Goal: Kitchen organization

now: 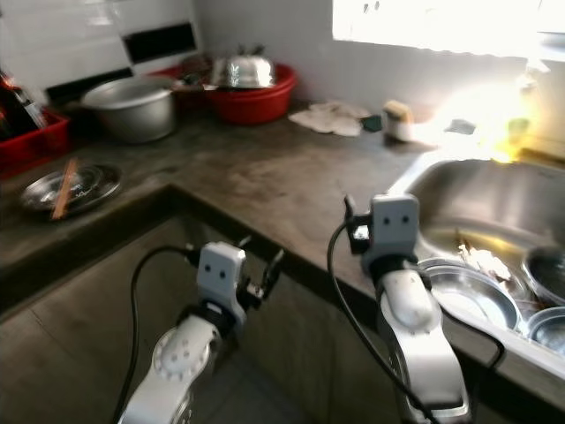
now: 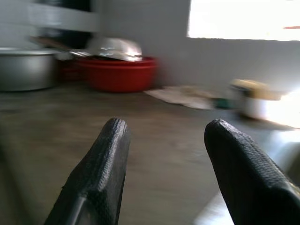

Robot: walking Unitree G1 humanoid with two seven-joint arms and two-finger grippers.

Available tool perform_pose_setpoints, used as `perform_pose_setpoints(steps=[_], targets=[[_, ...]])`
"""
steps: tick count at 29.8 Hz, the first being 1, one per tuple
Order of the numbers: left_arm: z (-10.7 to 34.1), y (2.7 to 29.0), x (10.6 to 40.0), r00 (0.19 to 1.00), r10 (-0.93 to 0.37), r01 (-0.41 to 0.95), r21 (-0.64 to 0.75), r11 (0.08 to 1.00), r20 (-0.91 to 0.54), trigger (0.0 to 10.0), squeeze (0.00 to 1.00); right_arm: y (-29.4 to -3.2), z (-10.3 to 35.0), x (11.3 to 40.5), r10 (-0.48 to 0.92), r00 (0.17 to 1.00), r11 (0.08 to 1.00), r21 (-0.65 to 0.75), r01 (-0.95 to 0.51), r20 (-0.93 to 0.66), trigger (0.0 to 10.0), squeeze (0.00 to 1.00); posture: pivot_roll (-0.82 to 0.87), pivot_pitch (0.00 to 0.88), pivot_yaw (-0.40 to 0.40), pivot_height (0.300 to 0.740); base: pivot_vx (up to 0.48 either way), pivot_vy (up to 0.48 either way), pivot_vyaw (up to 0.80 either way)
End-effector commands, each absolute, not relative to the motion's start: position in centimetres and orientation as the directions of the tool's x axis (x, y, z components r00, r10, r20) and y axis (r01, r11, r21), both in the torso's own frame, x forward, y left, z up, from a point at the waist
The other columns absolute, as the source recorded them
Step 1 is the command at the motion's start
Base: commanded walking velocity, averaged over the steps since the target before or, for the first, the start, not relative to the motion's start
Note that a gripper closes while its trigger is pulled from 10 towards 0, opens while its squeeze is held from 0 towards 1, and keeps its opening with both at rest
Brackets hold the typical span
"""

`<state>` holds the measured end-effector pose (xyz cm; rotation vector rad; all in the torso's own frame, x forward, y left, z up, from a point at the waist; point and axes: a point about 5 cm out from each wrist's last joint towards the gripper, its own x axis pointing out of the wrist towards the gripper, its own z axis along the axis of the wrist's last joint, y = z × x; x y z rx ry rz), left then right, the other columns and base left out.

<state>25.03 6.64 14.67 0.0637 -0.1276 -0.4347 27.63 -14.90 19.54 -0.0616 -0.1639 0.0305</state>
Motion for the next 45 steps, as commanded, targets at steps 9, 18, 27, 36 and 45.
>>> perform_pose_setpoints(steps=[9, 18, 27, 36, 45], targets=[[14.4, 7.5, 25.1, 0.913, -0.396, 0.388, 0.098, 0.917, 0.093, 10.0, 0.00, -13.8, 20.1, 28.0, 0.076, 0.982, 0.996, -0.058, -0.067, 0.174, 10.0, 0.00, 0.12, 0.000, -0.024, 0.740, 0.000, 0.403, 0.80], [14.4, 7.5, 25.0, 0.913, -0.398, 0.389, 0.097, 0.916, 0.092, 10.0, 0.00, -13.6, 20.0, 27.9, 0.076, 0.983, 0.996, -0.054, -0.067, 0.168, 10.0, 0.00, 0.12, 0.005, -0.022, 0.740, 0.000, 0.144, 0.80], [14.3, 7.5, 24.9, 0.915, -0.393, 0.385, 0.097, 0.918, 0.088, 10.0, 0.00, -13.4, 20.0, 28.2, 0.076, 0.985, 0.997, -0.037, -0.071, 0.157, 10.0, 0.00, 0.12, 0.014, -0.027, 0.740, 0.000, 0.000, 0.71], [14.2, 7.4, 24.7, 0.916, -0.393, 0.384, 0.103, 0.918, 0.081, 10.0, 0.00, -12.3, 20.3, 29.9, 0.078, 0.985, 0.996, -0.050, -0.071, 0.152, 10.0, 0.00, 0.12, 0.032, -0.031, 0.740, 0.000, 0.000, 0.00], [14.1, 7.5, 24.1, 0.920, -0.385, 0.380, 0.083, 0.921, 0.067, 10.0, 0.00, -11.5, 20.2, 32.3, 0.071, 0.987, 0.997, -0.052, -0.064, 0.143, 10.0, 0.00, 0.14, 0.069, -0.042, 0.740, 0.293, 0.000, 0.00]])
